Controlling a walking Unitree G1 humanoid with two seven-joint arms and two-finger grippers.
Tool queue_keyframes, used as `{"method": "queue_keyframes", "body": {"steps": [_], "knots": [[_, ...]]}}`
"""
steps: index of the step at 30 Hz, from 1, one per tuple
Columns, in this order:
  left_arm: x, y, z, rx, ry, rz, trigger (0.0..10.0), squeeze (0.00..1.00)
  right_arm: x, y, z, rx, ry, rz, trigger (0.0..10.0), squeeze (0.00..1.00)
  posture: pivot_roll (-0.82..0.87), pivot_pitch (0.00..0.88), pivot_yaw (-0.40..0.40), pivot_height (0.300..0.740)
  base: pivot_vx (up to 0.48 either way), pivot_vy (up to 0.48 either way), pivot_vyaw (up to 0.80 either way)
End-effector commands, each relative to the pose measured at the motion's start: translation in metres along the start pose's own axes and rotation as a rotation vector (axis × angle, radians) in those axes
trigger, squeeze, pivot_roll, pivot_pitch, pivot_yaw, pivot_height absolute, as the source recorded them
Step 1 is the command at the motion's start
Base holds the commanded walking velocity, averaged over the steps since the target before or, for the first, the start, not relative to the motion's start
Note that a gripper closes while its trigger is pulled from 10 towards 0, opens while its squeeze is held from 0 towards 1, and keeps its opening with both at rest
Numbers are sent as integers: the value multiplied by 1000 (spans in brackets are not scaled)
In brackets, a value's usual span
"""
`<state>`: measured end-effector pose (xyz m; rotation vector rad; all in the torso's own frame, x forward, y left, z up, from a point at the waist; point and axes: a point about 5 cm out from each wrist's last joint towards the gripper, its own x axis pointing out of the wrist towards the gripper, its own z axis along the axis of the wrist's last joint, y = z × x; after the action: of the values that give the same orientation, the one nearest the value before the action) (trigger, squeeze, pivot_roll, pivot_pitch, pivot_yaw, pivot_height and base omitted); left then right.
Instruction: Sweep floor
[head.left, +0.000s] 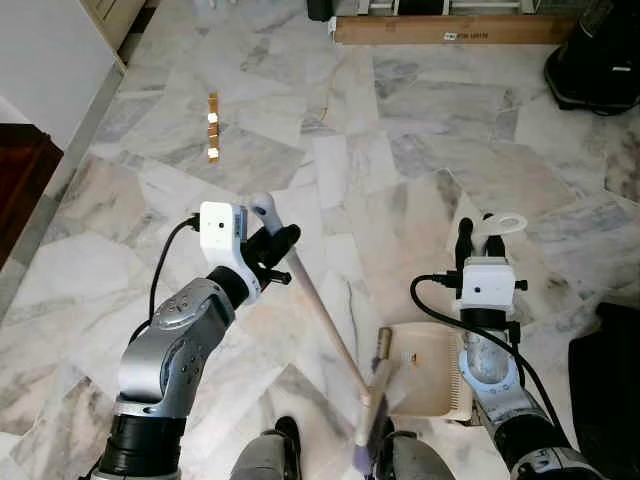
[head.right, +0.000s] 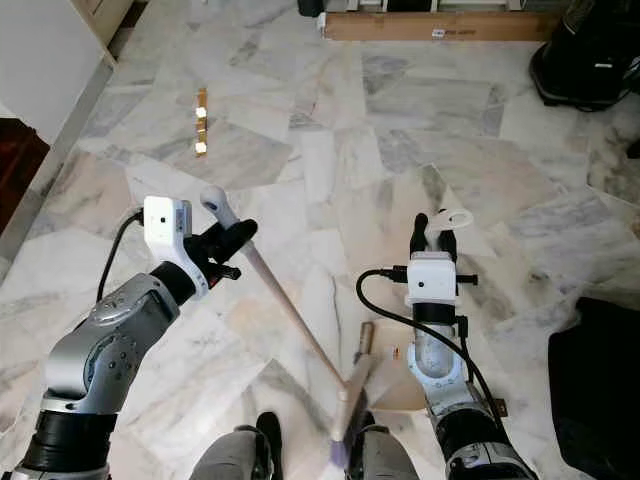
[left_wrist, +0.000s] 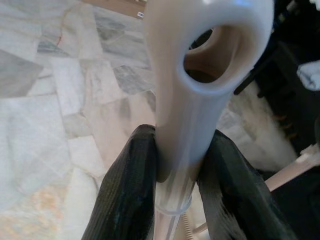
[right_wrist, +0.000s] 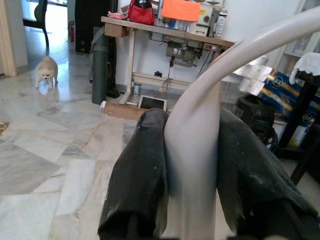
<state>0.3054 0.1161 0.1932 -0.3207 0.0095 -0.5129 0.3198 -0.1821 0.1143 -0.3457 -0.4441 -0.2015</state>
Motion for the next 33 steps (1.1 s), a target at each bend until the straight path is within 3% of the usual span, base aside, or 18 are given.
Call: {"method": "queue_keyframes", "body": {"steps": [1,4,11,19,21,26,30,33], "knots": [[-2,-7,5,-64,-24,-35,10000,0,-22,8,-20,-19,123,47,10000,0,253,372,125,740,0,0,0],[0,-11,8,-107,-40,-43,10000,0,-23,10,-21,-19,132,52,10000,0,256,369,123,740,0,0,0],[-1,-8,22,-107,-88,-23,10000,0,-22,10,-21,-19,141,55,10000,0,259,364,119,740,0,0,0],[-6,-2,85,-98,-282,-9,10000,0,-22,11,-23,-22,152,63,10000,0,268,364,119,740,0,0,0],[-6,-2,91,-92,-305,-6,10000,0,-22,11,-23,-21,153,63,10000,0,268,364,119,740,0,0,0],[-9,2,107,-38,-360,21,10000,0,-22,9,-24,-24,157,63,10000,0,268,368,115,740,0,0,0],[-13,17,107,37,-378,150,10000,0,-23,8,-25,-27,161,65,10000,0,266,369,113,740,0,0,0],[-18,31,98,178,-336,268,10000,0,-23,7,-25,-30,161,66,10000,0,257,372,109,740,0,0,0]]}}
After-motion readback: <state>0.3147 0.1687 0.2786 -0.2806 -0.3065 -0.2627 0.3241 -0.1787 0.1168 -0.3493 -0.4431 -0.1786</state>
